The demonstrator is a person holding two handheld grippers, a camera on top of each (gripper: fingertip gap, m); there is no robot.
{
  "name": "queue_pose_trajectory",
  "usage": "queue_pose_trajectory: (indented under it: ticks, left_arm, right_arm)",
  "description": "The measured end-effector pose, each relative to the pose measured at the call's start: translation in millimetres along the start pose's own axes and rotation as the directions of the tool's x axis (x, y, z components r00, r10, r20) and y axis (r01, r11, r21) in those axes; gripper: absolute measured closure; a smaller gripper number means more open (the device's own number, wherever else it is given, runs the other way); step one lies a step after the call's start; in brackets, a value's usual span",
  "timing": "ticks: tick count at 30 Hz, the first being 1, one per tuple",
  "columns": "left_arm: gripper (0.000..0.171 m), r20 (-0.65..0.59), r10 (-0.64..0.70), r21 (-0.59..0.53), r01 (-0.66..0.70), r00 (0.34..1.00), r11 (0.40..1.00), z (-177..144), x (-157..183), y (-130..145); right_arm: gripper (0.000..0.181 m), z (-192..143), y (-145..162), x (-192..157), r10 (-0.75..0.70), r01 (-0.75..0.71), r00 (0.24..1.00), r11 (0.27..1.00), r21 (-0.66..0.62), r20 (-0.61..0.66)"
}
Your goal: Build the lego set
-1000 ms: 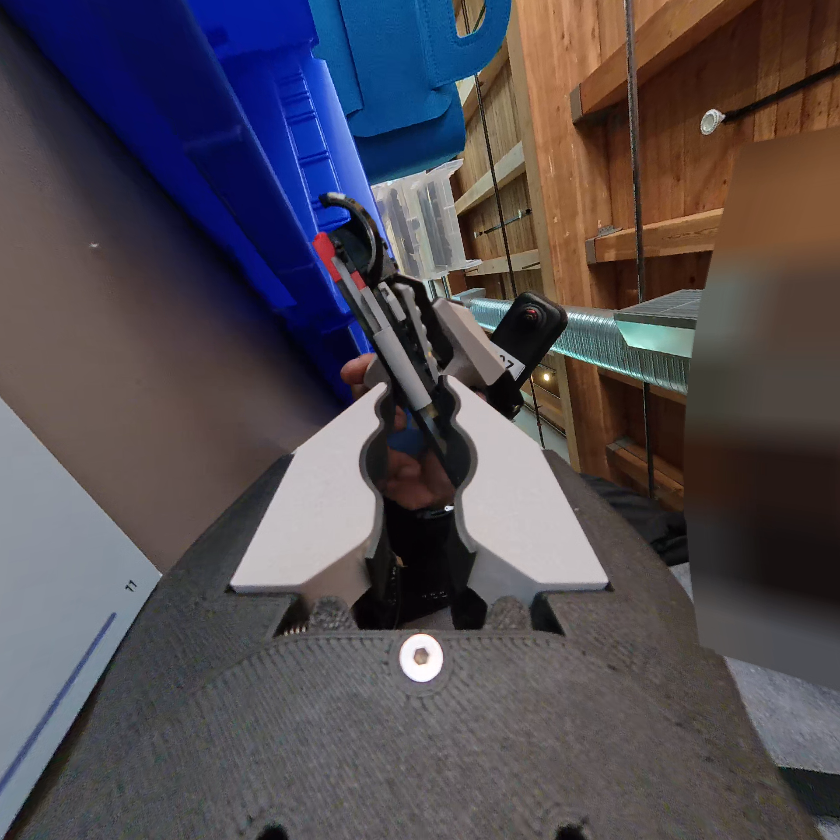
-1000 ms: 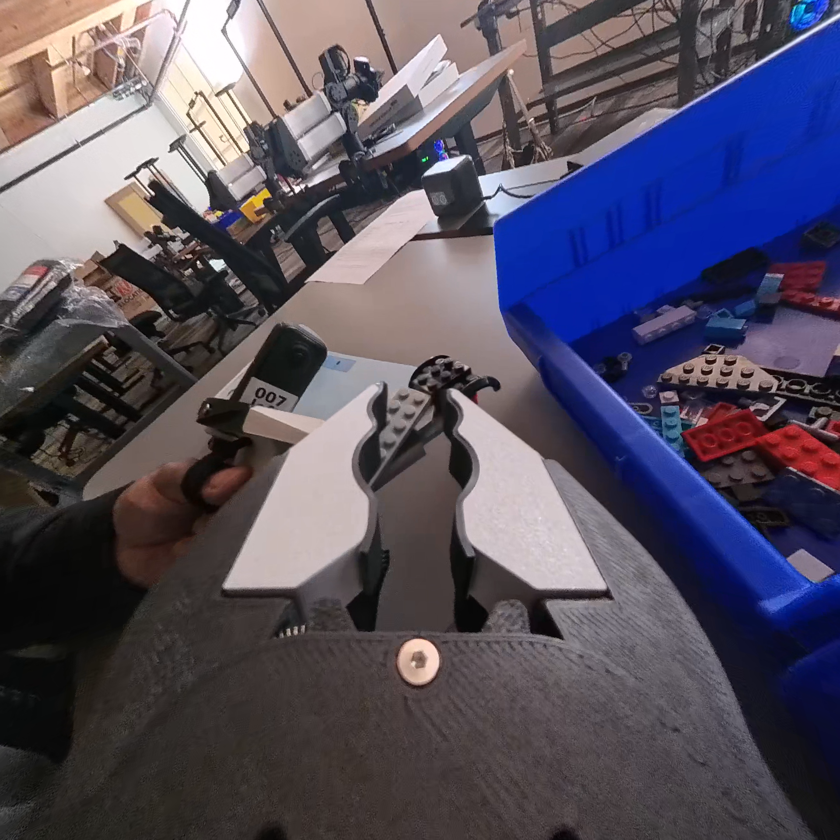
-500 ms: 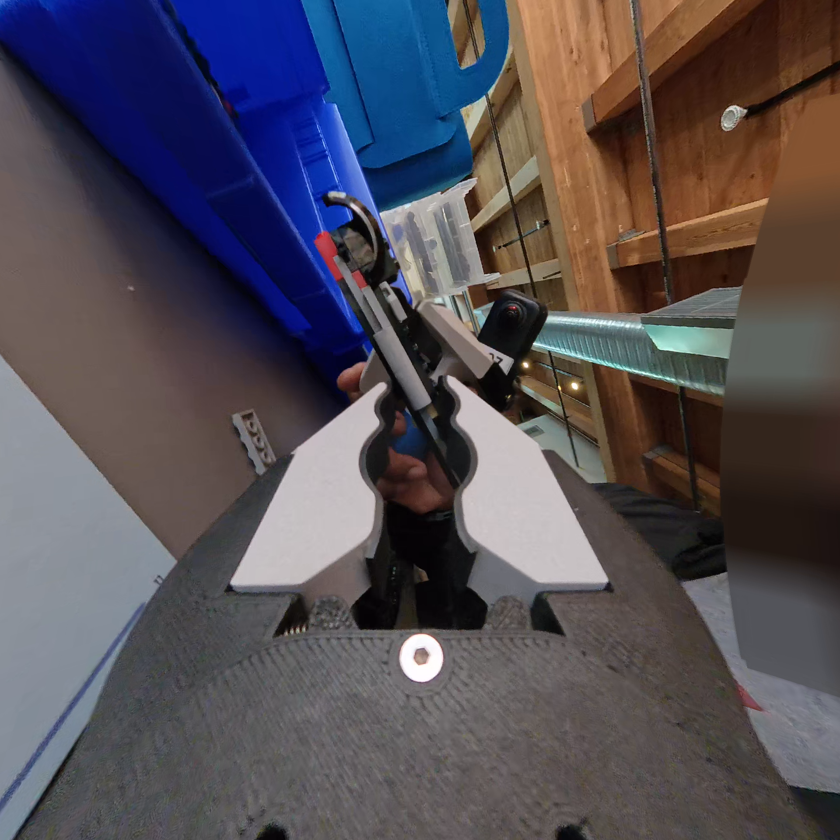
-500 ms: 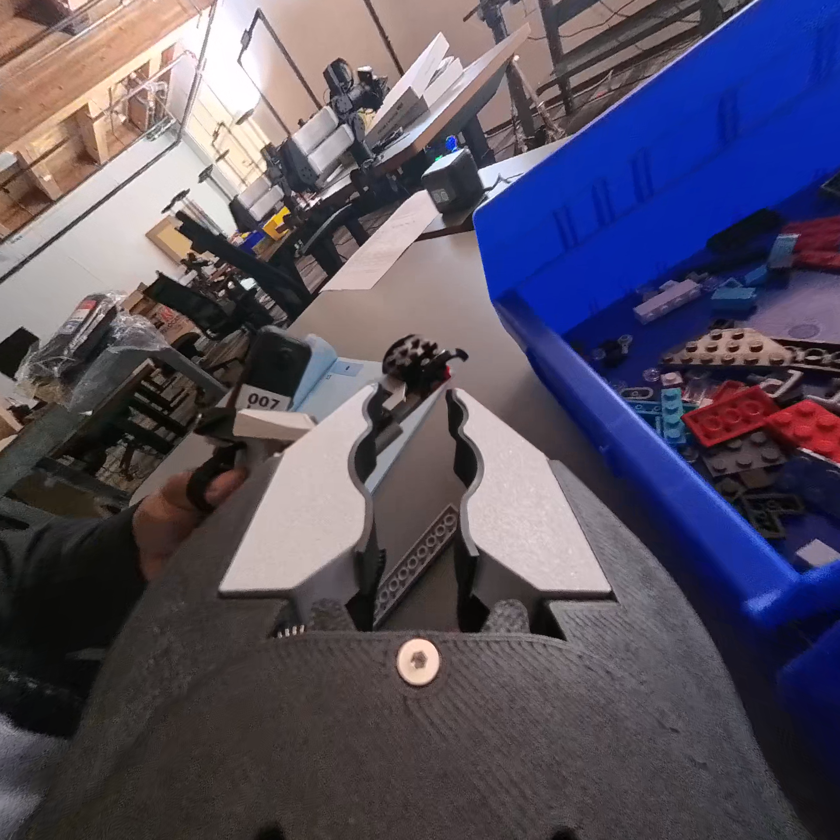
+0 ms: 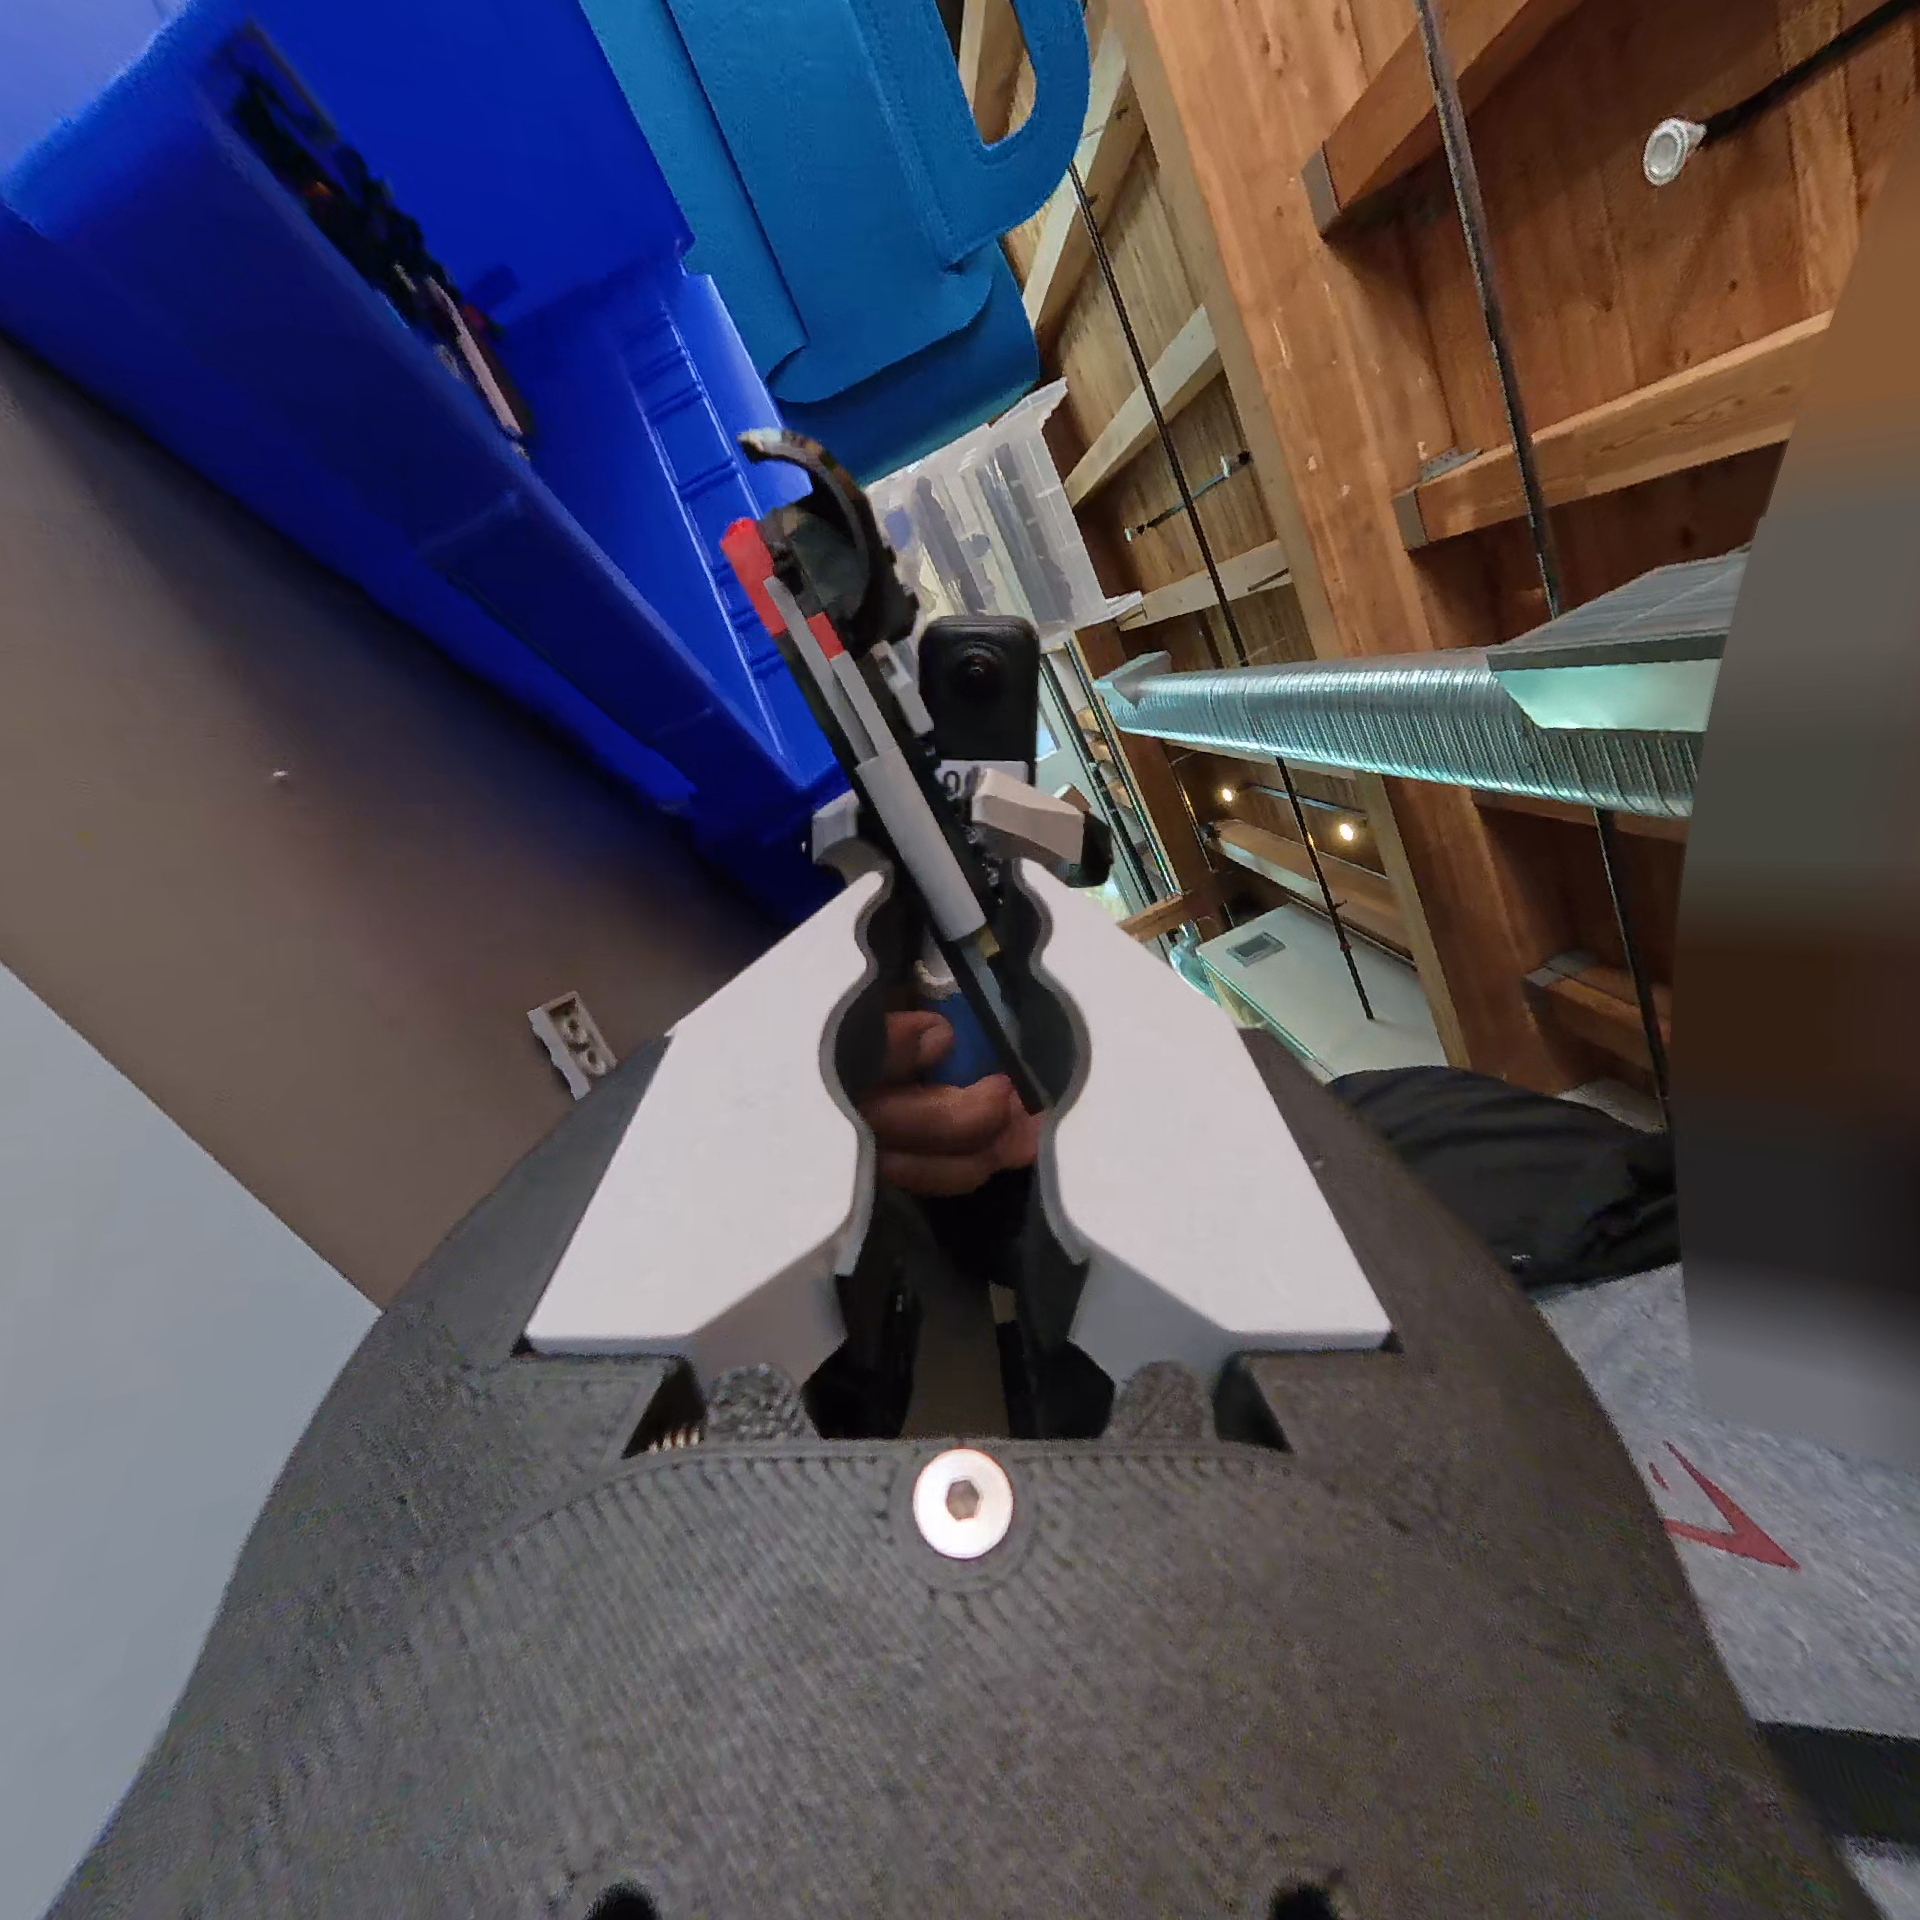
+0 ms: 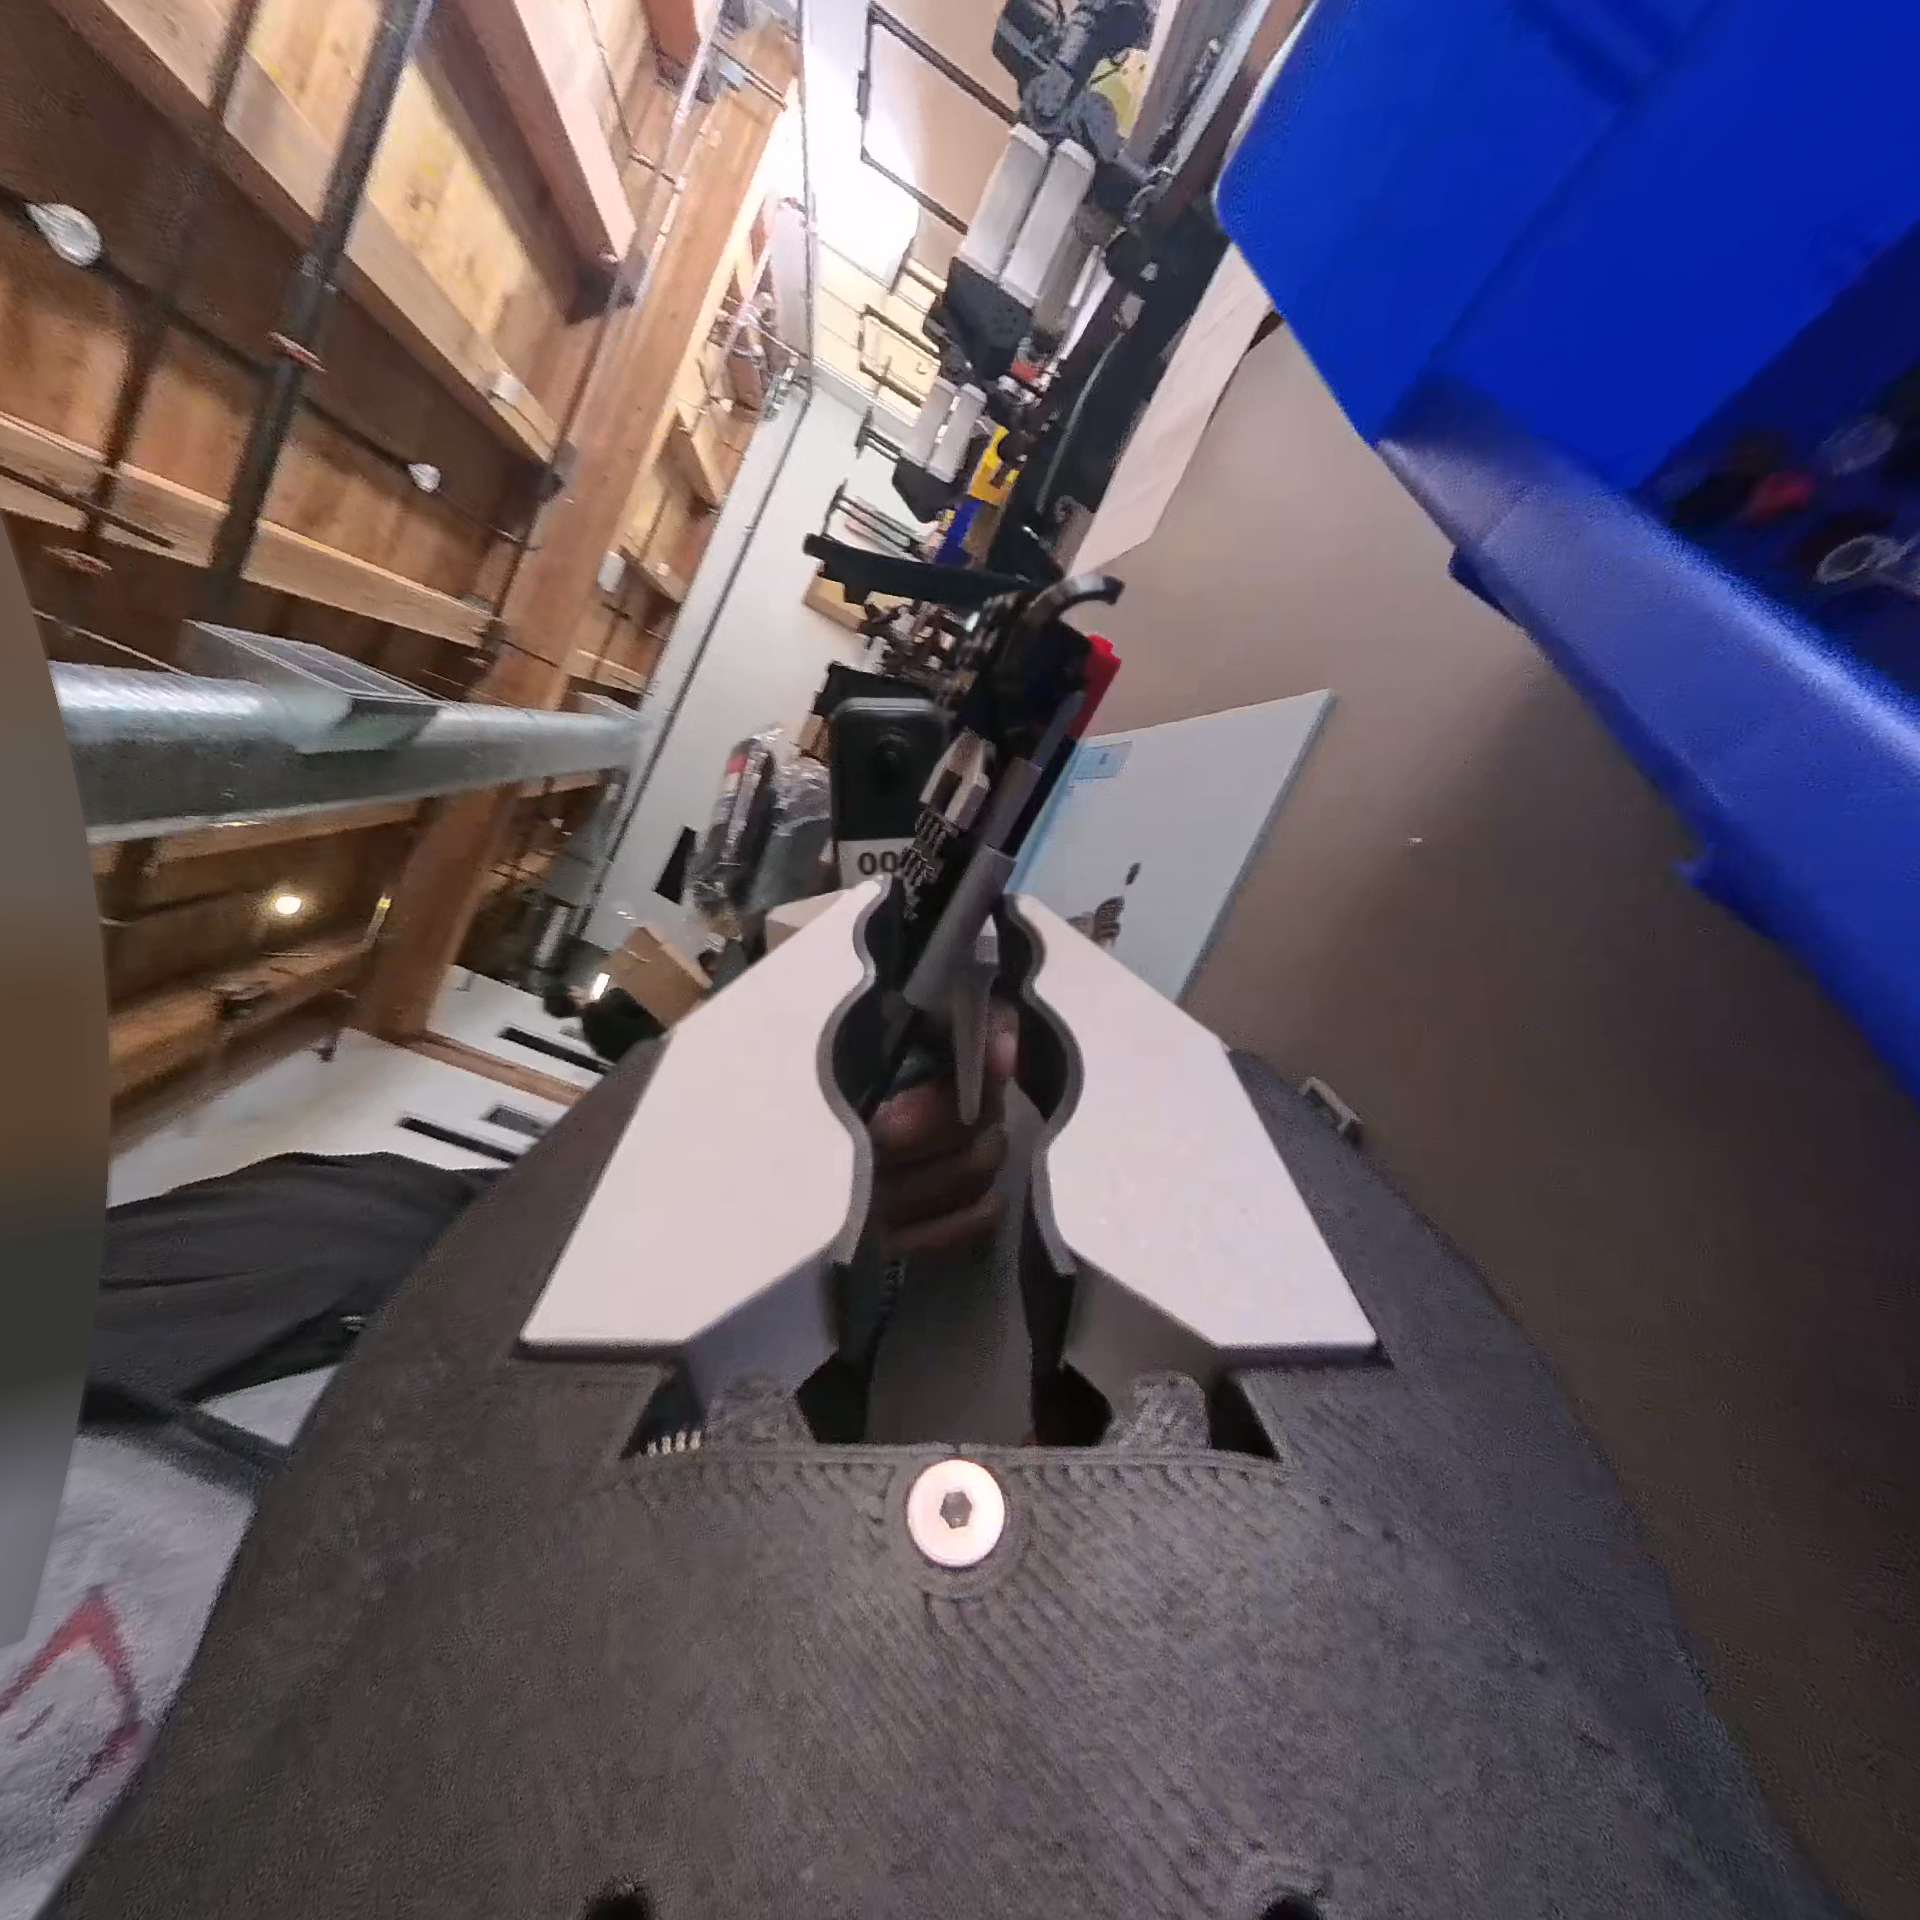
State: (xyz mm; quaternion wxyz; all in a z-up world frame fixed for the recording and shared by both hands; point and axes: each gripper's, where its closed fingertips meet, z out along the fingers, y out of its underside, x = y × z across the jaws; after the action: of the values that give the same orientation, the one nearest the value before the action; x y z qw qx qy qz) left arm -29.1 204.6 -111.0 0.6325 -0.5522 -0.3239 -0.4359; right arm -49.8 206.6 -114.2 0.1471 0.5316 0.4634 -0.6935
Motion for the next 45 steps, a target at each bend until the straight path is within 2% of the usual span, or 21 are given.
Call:
queue_pose_trajectory:
  ticks: [5, 13, 29, 32, 37, 39, 42, 45]
  left_arm:
    - [0.147, -0.049, 0.01, -0.022, -0.011, 0.999, 1.0, -0.6, 9.6, -3.8]
    - [0.148, -0.104, -0.109, 0.009, 0.111, 0.989, 0.994, -8.8, 10.1, -16.3]
    - [0.156, -0.065, -0.108, -0.011, 0.107, 0.992, 0.994, -9.4, 2.3, -13.3]
    - [0.156, -0.061, -0.106, 0.002, 0.106, 0.992, 0.994, -10.8, 1.9, -14.6]
    - [0.156, -0.021, -0.103, 0.049, 0.104, 0.994, 0.993, -22.1, -0.2, -25.5]
    - [0.156, 0.003, -0.085, 0.068, 0.084, 0.996, 0.994, -29.6, 0.9, -29.6]
    - [0.156, 0.008, -0.072, 0.104, 0.071, 0.997, 0.992, -43.7, 6.3, -34.2]
    - [0.156, 0.025, -0.055, 0.089, 0.052, 0.998, 0.995, -56.0, 12.0, -25.5]
  right_arm:
    - [0.163, -0.9, -3.7, -7.2, 0.007, -0.008, 0.998, 1.0, 0.01, 0.065]
    - [0.165, -0.2, -2.9, -9.1, 0.001, -0.001, 0.997, 1.0, -0.001, 0.076]
    - [0.166, 1.4, 1.9, -7.6, -0.011, 0.013, 0.998, 1.0, -0.023, 0.059]
    - [0.162, 1.9, 2.0, -7.2, -0.029, 0.03, 0.999, 0.999, -0.022, 0.046]
    - [0.142, -3.5, 0.8, -6.2, -0.139, 0.138, 0.99, 0.99, -0.041, -0.028]
    - [0.134, -8.9, 4.6, -1.3, -0.251, 0.242, 0.963, 0.966, -0.089, -0.098]
    - [0.117, -22.5, 20.8, 12.0, -0.459, 0.403, 0.864, 0.878, -0.26, -0.208]
    - [0.094, -30.9, 40.0, 24.9, -0.698, 0.561, 0.688, 0.686, -0.463, -0.199]
